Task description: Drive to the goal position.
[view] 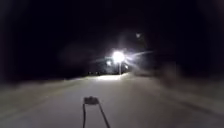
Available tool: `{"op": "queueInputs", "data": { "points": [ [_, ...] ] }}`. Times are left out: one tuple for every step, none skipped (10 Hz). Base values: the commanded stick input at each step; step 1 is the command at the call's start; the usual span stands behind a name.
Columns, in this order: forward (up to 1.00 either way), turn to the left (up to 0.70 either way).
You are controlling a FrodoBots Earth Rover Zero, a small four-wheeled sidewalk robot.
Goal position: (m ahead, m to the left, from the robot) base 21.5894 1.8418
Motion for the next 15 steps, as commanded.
{"op": "queueInputs", "data": {
  "points": [
    [1.0,0.02],
    [1.0,0.02],
    [1.0,0.02],
    [1.0,0.02],
    [1.0,0.02],
    [1.0,0.03],
    [1.0,0.1],
    [1.0,0.17],
    [1.0,0.17],
    [1.0,0.08],
    [1.0,0.04],
    [1.0,0.07],
    [1.0,0.14],
    [1.0,0.12],
    [1.0,0.04]
  ]
}}
